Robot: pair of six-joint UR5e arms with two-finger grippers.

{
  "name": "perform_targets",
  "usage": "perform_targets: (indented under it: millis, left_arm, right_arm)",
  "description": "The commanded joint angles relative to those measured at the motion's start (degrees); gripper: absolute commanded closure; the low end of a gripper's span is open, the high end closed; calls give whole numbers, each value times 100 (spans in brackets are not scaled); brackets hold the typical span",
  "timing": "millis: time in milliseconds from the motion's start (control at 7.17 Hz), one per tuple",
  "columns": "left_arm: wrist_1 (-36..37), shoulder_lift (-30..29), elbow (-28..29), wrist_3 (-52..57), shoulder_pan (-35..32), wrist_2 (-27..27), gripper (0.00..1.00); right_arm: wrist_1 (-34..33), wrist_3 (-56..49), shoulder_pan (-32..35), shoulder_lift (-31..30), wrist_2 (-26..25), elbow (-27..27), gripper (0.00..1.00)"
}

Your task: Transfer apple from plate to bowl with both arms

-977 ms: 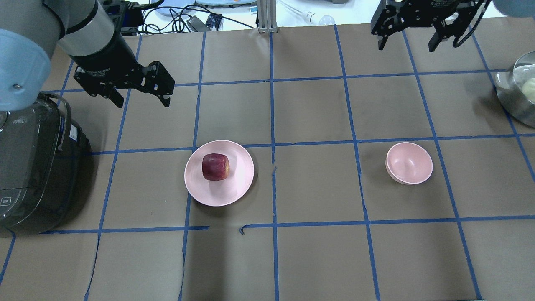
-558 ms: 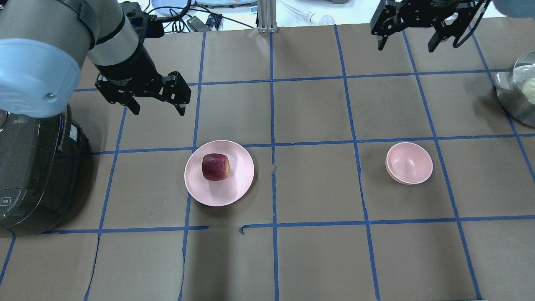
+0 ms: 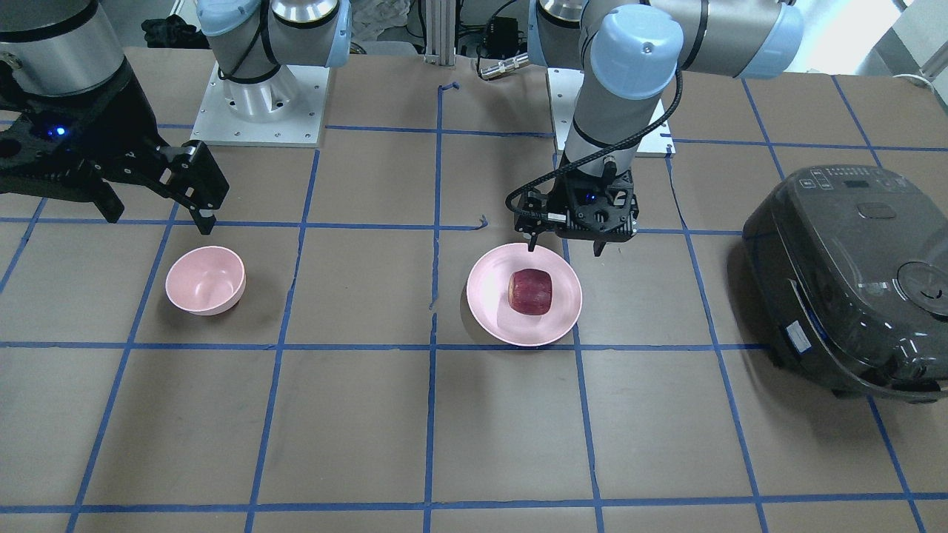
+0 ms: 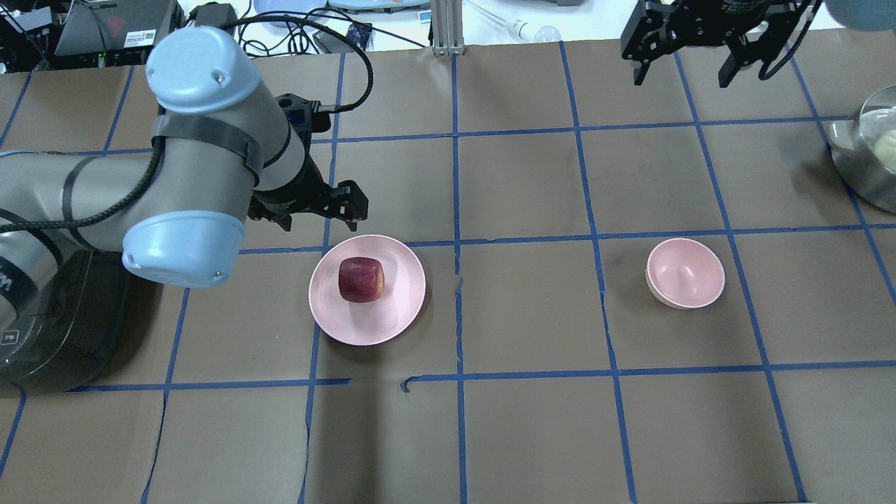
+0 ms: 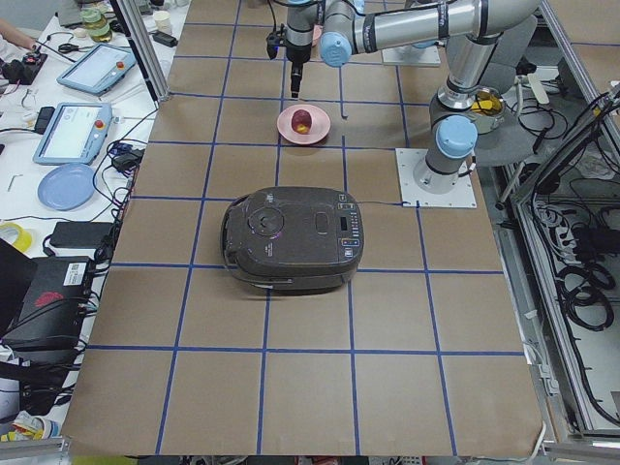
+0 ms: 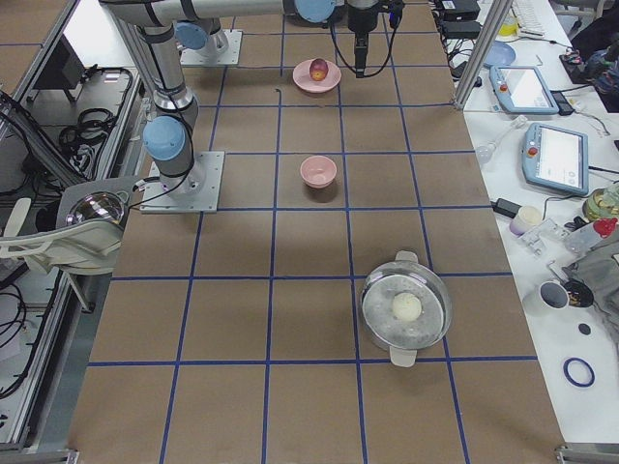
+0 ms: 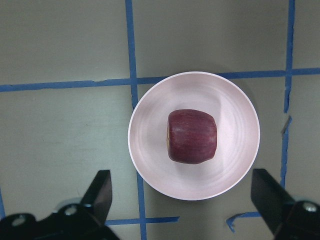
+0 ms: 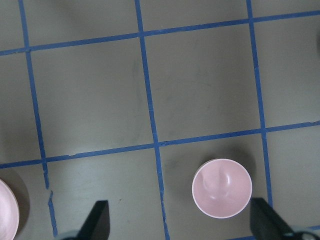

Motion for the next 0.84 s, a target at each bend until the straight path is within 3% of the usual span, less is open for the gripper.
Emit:
perform_targets:
  millis: [0, 140, 698]
  left_arm:
    - [729, -231, -627, -22, -182, 56, 0]
    - [1221, -302, -786, -30, -200, 5, 0]
    - [1541, -925, -806, -39, -192, 83, 0]
  right_arm:
    - [-5, 12, 17, -56, -15, 352, 0]
    - [-58, 108, 26, -126, -75, 546, 0]
    - [-31, 172, -105, -206, -22, 1074, 0]
